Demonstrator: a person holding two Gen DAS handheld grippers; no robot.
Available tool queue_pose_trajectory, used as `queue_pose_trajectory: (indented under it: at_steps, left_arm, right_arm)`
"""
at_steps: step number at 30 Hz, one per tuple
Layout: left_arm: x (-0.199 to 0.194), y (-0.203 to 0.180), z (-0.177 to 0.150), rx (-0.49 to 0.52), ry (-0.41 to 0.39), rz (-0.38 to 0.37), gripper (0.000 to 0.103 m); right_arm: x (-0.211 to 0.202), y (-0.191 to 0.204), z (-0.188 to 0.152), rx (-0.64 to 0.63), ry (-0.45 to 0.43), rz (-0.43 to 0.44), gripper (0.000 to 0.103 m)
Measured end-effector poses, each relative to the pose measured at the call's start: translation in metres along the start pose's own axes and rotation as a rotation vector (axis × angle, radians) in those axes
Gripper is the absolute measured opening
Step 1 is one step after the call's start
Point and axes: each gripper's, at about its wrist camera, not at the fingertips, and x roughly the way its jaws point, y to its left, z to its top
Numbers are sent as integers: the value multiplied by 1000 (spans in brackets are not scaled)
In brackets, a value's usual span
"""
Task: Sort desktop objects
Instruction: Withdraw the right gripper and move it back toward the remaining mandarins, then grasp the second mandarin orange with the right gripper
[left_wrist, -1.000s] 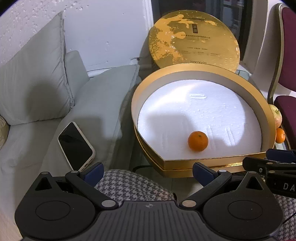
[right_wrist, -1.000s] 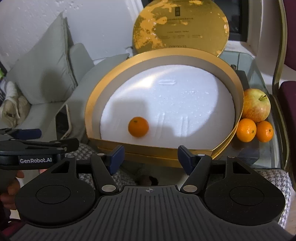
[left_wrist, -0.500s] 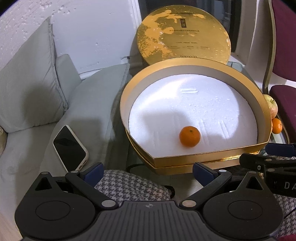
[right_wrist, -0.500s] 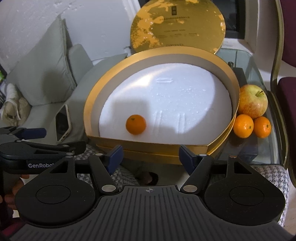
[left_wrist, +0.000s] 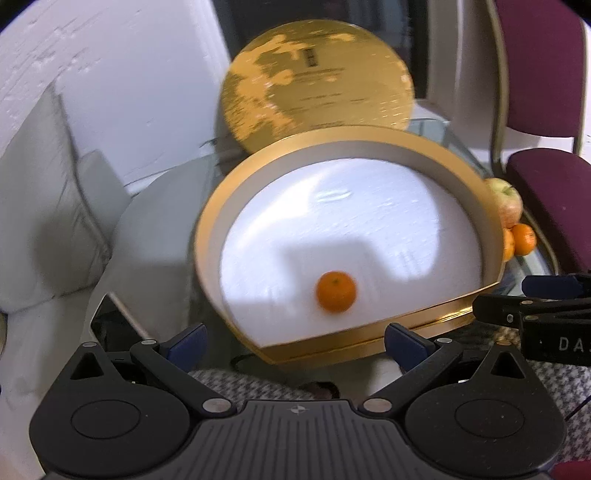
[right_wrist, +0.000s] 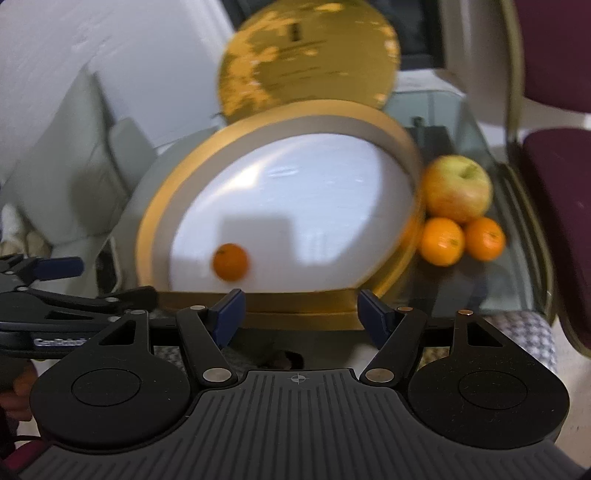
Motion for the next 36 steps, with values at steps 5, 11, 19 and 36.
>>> queue_pose_trajectory:
  at_steps: [5, 11, 19, 36]
  left_arm:
    - [9, -22, 7, 51, 10, -28, 102]
    - [18, -37, 14, 93, 27, -39, 102]
    - [33, -52, 23, 127, 49, -31, 102]
    - [65, -60, 39, 113, 111, -51, 102]
  right_arm:
    - [-4, -32, -4, 68, -8, -42, 72]
    - [-2, -63, -3, 143, -28, -72, 72]
    - [14, -105, 7, 245, -75, -140, 71]
    - [69, -165, 29, 410, -118, -141, 64]
